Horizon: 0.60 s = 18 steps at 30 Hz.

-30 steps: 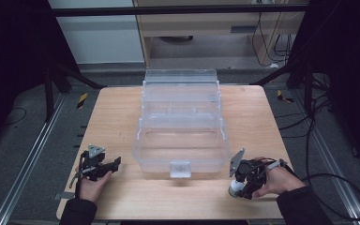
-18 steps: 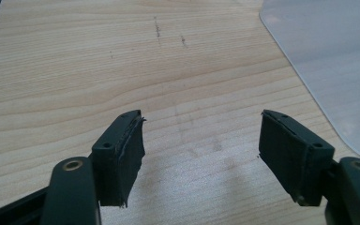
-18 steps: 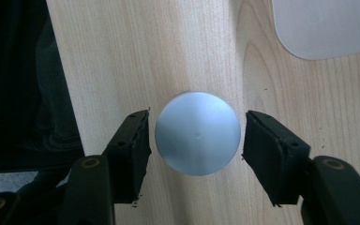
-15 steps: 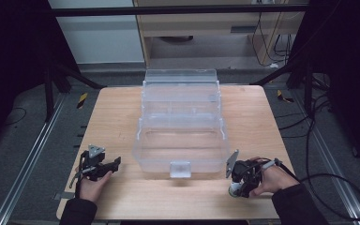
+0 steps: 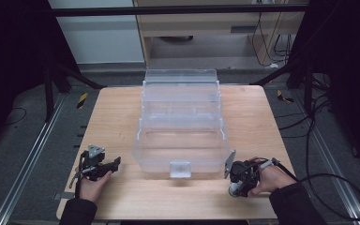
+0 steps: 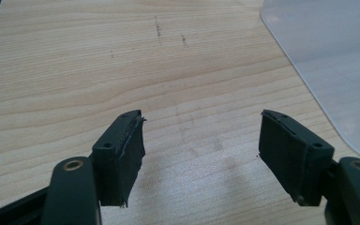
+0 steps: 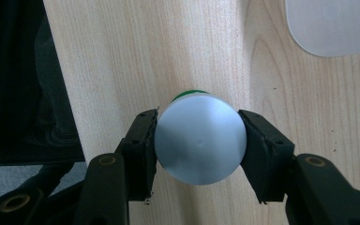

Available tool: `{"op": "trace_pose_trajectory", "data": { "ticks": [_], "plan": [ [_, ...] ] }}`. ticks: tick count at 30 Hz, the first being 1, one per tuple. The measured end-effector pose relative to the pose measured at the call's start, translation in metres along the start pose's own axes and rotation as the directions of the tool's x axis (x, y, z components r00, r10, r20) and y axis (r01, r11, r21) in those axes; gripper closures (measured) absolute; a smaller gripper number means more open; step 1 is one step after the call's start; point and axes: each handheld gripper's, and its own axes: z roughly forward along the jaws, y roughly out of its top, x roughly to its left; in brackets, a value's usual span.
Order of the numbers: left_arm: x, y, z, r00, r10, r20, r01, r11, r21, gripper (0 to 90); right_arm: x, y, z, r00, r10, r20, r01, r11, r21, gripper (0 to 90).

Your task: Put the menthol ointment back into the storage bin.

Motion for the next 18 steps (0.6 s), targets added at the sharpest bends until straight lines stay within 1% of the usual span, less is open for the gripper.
{"op": "trace_pose_trajectory", "data": {
  "ticks": [4, 9, 13, 16, 18],
  "plan": [
    [0.0, 0.0, 0.0, 1.0, 0.001, 0.0, -0.001, 1.0, 0.002, 30.7, 0.0, 0.0, 0.0, 1.0, 0.006, 0.001, -0.006, 1.0, -0.002, 50.1],
    [0.0, 0.0, 0.001, 1.0, 0.002, 0.0, -0.002, 1.0, 0.004, 30.7, -0.001, 0.003, -0.002, 0.9998, 0.019, 0.003, -0.019, 1.0, 0.012, 50.3],
    [0.0, 0.0, 0.001, 1.0, 0.001, 0.001, -0.001, 1.0, 0.007, 30.6, -0.001, 0.004, -0.009, 0.9997, 0.022, 0.012, -0.022, 1.0, -0.01, 50.4],
    [-0.001, 0.0, 0.002, 1.0, 0.0, 0.0, 0.0, 0.9999, 0.011, 30.7, -0.001, 0.004, -0.013, 0.9995, 0.026, 0.017, -0.026, 1.0, -0.017, 50.4],
    [-0.001, -0.001, 0.002, 1.0, -0.002, -0.001, 0.002, 0.9999, 0.015, 30.6, -0.002, 0.003, -0.022, 0.999, 0.042, 0.015, -0.041, 0.999, -0.033, 50.4]
  ]
}}
